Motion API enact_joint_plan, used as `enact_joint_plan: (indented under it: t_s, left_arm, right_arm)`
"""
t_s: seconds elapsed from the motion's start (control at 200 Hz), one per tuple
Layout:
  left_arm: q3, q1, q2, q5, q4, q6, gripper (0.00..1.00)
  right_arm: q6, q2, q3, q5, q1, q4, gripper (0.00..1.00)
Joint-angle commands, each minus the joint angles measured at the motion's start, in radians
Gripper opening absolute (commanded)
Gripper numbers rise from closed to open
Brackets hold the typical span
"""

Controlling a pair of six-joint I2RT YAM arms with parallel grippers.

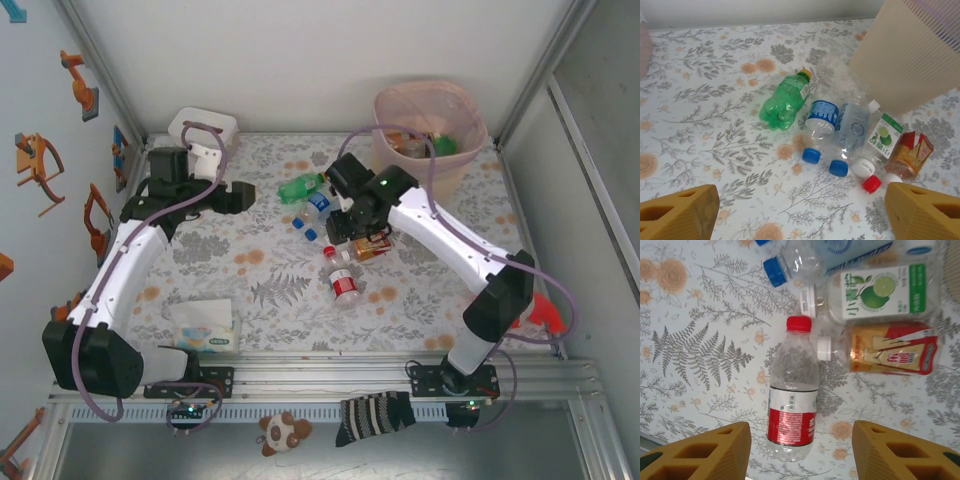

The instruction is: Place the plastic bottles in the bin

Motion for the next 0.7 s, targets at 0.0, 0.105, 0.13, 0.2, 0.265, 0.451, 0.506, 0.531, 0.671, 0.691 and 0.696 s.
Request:
enact_joint_plan:
  t_s: [0.0, 0.105, 0.13, 0.2, 0.265, 0.451, 0.506, 0.531, 0.671, 0.691, 0.696]
  left_arm:
    - [-0.035, 0.012, -0.026, -0.004, 0.016, 0.009, 0.86]
    - [-0.031, 0.012, -0.029, 0.020, 0.008, 0.002, 0.85]
    - [-0.032, 0.012, -0.033, 0.014, 0.006, 0.000, 0.85]
    - [-0.035, 0.012, -0.039, -0.003, 0.004, 0.001, 0.85]
    - [-0.032, 0.012, -0.039, -0.014, -0.005, 0.003, 0.86]
    - [-0.019, 0.013, -0.039, -0.003, -0.025, 0.003, 0.86]
    - [-0.020, 0.014, -0.041, -0.003, -0.025, 0.002, 0.86]
    - [-0.021, 0.013, -0.043, -0.005, -0.025, 0.002, 0.86]
    - [-0.030, 0.014, -0.047, -0.022, -0.019, 0.004, 0.86]
    - [-0.030, 0.013, -0.049, -0.023, -0.019, 0.004, 0.86]
    - [-0.031, 0.013, -0.048, -0.022, -0.018, 0.004, 0.86]
  right_arm:
    - [0.093, 0.033, -0.039, 0.018, 0.026, 0.037, 0.55]
    - [0.119, 0.056, -0.086, -0.013, 0.041, 0.083, 0.56]
    - [0.120, 0.062, -0.097, -0.022, 0.043, 0.095, 0.56]
    - [0.124, 0.090, -0.118, -0.048, 0.048, 0.115, 0.56]
    - [0.122, 0.114, -0.132, -0.058, 0.056, 0.126, 0.57]
    - [0.119, 0.170, -0.172, -0.054, 0.069, 0.143, 0.61]
    - [0.118, 0.182, -0.180, -0.049, 0.069, 0.143, 0.63]
    - [0.117, 0.188, -0.184, -0.048, 0.069, 0.143, 0.64]
    - [0.118, 0.216, -0.204, -0.044, 0.068, 0.144, 0.66]
    - [0.118, 0.219, -0.208, -0.043, 0.069, 0.144, 0.67]
    - [0.118, 0.221, -0.209, -0.042, 0.069, 0.144, 0.67]
